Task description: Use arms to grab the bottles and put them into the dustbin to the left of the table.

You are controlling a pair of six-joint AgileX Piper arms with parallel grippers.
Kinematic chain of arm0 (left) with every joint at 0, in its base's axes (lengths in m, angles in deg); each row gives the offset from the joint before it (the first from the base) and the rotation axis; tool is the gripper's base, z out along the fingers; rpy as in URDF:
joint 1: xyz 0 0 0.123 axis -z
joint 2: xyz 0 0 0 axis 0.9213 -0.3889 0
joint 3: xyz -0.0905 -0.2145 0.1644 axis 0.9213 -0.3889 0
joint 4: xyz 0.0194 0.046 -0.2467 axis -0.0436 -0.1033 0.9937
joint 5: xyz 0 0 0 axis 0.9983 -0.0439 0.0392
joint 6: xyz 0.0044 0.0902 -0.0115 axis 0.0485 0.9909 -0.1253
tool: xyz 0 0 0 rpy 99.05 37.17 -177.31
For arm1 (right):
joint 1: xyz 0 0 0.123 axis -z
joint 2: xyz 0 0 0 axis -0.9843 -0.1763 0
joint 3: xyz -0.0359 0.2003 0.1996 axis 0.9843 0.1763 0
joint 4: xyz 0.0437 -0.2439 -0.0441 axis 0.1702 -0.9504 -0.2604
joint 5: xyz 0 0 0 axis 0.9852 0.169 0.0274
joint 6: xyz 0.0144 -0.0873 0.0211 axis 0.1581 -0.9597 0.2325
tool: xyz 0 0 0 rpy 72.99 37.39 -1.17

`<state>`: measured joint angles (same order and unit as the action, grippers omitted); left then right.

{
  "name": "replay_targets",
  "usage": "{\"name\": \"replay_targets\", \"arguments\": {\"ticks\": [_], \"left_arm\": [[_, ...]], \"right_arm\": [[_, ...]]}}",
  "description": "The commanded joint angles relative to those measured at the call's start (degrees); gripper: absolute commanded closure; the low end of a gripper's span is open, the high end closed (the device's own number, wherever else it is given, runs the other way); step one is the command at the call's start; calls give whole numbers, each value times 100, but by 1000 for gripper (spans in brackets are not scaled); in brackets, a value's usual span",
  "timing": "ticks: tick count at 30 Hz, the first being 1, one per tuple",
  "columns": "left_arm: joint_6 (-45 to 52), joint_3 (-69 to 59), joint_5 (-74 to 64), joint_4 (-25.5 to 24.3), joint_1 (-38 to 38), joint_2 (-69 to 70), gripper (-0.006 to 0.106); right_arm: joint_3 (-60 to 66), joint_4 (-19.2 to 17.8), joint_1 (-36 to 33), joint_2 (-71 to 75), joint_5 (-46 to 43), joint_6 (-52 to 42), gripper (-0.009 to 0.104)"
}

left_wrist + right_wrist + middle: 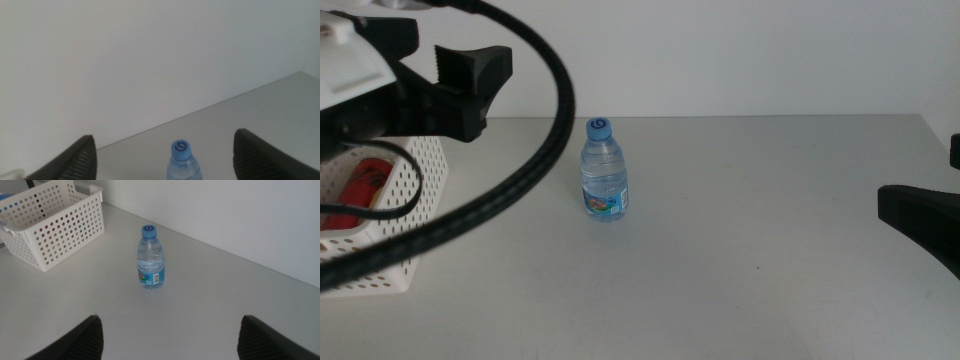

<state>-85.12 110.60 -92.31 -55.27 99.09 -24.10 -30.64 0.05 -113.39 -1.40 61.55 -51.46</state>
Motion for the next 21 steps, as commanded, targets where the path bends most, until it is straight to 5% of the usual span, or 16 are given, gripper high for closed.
{"name": "replay_targets", "arguments": {"ticks": [1, 4, 18, 21], "left_arm": [[-779, 163, 663, -598, -168, -262, 7], [-1047, 163, 992, -972, -280, -632, 7], [-1730, 148, 981, -997, -288, -1228, 7], [-1359, 35, 1026, -101, -288, -1217, 7]], "right_arm": [[-150, -66, -19, 9, -388, -66, 25], [-150, -66, -19, 9, -388, -66, 25], [-150, -66, -19, 9, -388, -66, 25], [-150, -66, -19, 9, -388, -66, 25]]}}
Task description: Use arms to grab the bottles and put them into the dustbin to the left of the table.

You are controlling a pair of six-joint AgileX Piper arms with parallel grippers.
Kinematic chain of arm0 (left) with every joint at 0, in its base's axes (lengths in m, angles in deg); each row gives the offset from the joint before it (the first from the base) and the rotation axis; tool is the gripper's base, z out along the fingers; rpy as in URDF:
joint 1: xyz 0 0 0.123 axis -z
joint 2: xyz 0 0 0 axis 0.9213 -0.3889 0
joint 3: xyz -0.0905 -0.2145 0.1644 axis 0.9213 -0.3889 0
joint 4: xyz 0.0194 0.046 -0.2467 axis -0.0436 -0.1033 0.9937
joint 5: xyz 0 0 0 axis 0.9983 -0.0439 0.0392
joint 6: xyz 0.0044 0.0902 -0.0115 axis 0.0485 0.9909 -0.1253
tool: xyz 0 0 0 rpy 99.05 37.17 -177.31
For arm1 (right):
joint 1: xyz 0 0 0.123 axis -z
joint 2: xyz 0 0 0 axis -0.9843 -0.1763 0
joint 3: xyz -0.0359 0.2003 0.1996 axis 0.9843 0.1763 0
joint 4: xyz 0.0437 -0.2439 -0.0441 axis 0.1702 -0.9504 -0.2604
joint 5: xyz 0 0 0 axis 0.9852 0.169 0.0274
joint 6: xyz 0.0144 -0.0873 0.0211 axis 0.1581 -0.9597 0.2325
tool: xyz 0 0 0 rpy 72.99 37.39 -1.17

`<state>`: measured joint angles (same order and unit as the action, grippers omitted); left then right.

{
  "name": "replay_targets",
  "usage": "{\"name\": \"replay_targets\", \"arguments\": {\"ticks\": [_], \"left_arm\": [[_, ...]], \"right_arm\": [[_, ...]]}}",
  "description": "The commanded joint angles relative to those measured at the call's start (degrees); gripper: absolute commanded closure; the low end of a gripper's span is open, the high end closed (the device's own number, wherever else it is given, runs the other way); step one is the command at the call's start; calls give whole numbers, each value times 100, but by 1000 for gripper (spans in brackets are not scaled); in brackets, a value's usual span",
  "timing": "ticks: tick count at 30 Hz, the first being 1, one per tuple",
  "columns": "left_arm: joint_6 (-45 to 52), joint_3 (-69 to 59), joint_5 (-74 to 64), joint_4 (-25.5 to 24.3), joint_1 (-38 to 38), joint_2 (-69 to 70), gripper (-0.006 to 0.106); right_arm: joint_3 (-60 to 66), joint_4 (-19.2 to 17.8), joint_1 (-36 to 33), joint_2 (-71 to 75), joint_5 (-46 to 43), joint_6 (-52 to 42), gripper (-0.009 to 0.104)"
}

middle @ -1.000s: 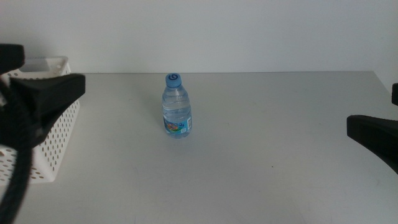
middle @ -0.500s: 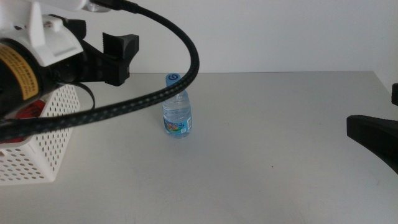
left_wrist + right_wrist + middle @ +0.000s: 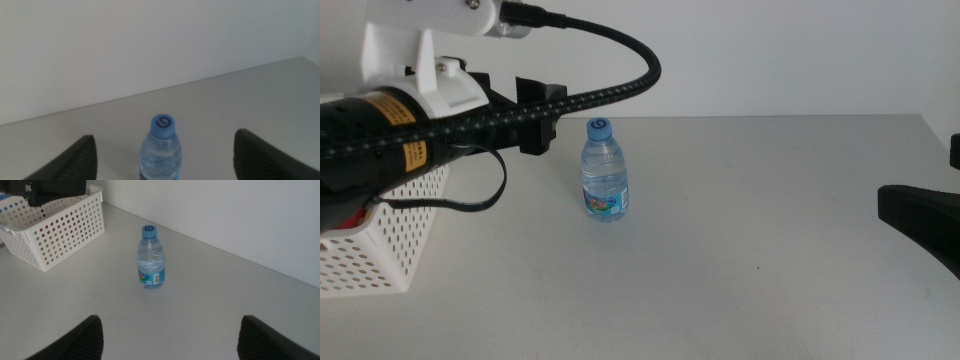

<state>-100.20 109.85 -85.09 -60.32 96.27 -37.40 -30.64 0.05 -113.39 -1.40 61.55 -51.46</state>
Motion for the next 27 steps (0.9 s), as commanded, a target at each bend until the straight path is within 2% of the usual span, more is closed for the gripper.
{"name": "replay_targets", "arguments": {"ticks": [1, 6, 7, 9, 14, 18, 27], "left_arm": [[493, 58, 304, 816, -21, 118, 7], [2880, -268, 455, 2910, -196, 118, 7], [3223, -357, 623, 3255, -241, 118, 7], [3574, -554, 1045, 3606, -302, 118, 7], [3588, -920, 1862, 3655, -302, 83, 7], [3588, -1017, 1946, 3807, -302, -29, 7], [3638, -1017, 2436, 3808, -302, -412, 7]], "right_arm": [[-150, -66, -19, 9, -388, -66, 25], [-152, -73, -19, 9, -388, -66, 25], [-152, -73, -19, 9, -388, -66, 25], [-152, -67, -19, 9, -388, -66, 25], [-152, -67, -19, 9, -388, -66, 25], [-152, -67, -19, 9, -388, -66, 25], [-152, -67, -19, 9, -388, -66, 25]]}}
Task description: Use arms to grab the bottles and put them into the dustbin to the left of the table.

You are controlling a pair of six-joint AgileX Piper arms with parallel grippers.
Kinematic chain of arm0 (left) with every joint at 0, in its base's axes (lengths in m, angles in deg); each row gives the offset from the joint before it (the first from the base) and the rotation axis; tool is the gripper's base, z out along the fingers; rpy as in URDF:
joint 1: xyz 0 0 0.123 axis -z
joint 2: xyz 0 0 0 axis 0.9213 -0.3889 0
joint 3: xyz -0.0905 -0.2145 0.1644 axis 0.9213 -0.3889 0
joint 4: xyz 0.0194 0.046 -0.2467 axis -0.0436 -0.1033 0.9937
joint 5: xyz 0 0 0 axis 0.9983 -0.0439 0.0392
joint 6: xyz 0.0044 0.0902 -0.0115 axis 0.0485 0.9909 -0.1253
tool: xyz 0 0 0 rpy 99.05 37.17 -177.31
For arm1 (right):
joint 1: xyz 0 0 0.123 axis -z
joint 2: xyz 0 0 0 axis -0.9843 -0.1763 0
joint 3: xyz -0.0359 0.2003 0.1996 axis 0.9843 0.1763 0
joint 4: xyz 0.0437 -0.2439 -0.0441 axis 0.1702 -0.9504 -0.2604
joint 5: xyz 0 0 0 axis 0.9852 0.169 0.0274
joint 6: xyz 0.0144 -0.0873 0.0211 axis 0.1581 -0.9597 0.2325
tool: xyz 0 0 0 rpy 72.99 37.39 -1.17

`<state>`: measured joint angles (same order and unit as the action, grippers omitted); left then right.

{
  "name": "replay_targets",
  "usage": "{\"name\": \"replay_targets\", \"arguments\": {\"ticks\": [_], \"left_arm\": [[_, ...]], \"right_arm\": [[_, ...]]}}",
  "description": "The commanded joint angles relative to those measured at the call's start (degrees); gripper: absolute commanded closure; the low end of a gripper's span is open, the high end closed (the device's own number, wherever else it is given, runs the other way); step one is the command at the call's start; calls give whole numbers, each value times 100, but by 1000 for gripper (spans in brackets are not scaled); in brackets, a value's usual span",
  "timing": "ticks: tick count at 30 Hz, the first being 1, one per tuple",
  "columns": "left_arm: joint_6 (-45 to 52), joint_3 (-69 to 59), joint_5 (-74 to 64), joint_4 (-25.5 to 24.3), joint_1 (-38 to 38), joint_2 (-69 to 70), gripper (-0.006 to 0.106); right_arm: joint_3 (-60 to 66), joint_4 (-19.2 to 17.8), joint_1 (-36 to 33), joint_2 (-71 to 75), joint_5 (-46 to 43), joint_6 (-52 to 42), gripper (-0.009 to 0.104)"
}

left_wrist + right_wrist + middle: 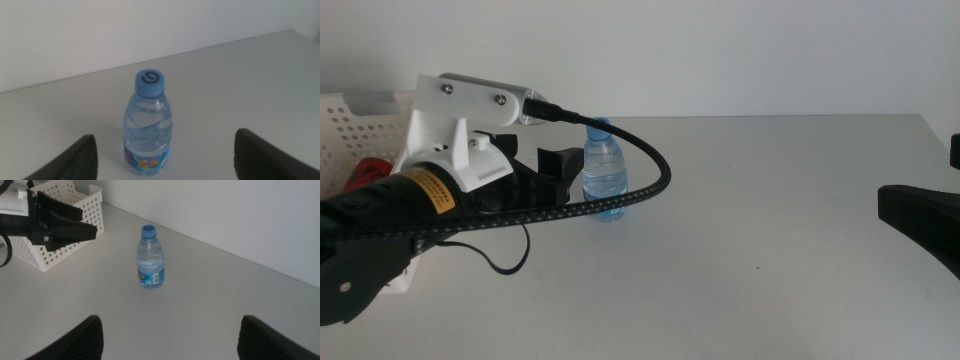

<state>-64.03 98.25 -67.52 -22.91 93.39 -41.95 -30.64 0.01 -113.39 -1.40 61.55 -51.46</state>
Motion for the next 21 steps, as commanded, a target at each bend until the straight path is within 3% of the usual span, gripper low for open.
{"name": "replay_targets", "arguments": {"ticks": [1, 5, 14, 21], "left_arm": [[22, 144, 799, 68, -14, -32, 7], [29, 144, 1061, 277, -14, -352, 7], [361, 335, 1713, 91, -265, -1056, 7], [-350, 962, 1740, -893, -476, -1830, 7]], "right_arm": [[-152, -62, -19, 9, -388, -66, 25], [-152, -62, -19, 9, -388, -66, 25], [-152, -68, -19, 9, -388, -66, 25], [-152, -62, -19, 9, -388, -66, 25]]}}
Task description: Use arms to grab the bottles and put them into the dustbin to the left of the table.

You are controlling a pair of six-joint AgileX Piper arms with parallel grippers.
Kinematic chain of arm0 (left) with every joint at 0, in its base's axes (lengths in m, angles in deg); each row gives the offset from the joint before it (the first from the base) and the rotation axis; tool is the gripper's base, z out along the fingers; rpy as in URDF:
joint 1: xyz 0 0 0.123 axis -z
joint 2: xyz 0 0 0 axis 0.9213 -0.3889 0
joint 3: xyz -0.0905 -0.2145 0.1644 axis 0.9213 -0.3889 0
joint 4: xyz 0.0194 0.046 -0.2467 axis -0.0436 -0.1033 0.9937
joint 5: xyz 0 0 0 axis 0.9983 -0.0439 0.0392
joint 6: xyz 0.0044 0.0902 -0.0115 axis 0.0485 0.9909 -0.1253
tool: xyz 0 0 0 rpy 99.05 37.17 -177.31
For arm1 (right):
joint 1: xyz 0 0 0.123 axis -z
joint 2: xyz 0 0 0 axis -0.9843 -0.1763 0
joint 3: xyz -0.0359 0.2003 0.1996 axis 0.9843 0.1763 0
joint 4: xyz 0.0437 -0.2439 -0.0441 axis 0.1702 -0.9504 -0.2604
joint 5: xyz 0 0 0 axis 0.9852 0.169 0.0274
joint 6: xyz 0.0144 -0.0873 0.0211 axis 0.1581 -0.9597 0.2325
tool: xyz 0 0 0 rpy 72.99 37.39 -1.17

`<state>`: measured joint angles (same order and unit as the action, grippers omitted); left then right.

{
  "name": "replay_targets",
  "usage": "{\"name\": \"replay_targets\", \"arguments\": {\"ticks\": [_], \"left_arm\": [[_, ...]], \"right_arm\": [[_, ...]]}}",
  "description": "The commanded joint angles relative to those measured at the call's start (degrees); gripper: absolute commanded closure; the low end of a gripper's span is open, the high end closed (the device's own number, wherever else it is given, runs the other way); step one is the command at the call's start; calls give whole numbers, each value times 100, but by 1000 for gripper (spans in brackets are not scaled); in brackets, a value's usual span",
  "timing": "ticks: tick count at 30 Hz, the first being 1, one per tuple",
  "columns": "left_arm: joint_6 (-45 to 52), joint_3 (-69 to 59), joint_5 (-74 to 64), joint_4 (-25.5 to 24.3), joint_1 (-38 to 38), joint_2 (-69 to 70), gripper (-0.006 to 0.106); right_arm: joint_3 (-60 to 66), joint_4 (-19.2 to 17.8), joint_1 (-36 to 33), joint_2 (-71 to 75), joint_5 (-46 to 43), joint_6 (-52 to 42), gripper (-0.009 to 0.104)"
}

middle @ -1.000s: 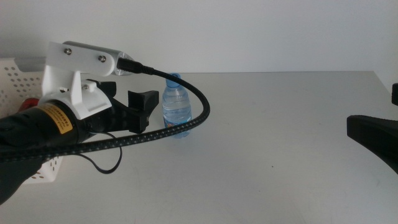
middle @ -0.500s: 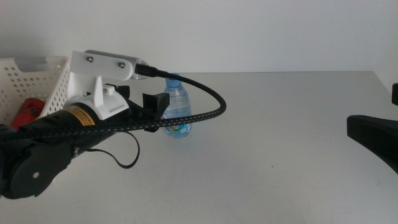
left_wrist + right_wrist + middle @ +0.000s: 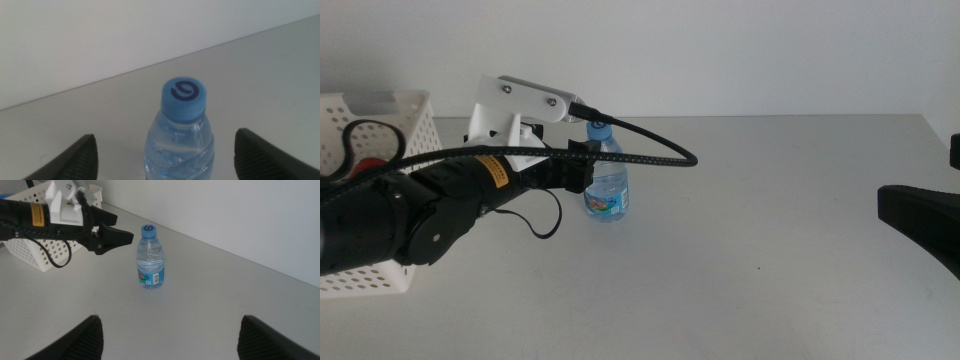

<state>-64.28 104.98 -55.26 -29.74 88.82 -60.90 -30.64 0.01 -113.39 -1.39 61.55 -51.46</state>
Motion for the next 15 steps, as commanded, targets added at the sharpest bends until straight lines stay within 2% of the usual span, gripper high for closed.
{"name": "replay_targets", "arguments": {"ticks": [1, 4, 15], "left_arm": [[-489, 401, 568, -324, -20, -60, 7], [-579, 616, 842, -525, -25, -451, 7], [-568, 1106, 1960, -536, -77, -1781, 7]], "right_arm": [[-152, -62, -19, 8, -388, -66, 25], [-152, -62, -19, 8, -388, -66, 25], [-152, -62, -19, 8, -388, -66, 25]]}}
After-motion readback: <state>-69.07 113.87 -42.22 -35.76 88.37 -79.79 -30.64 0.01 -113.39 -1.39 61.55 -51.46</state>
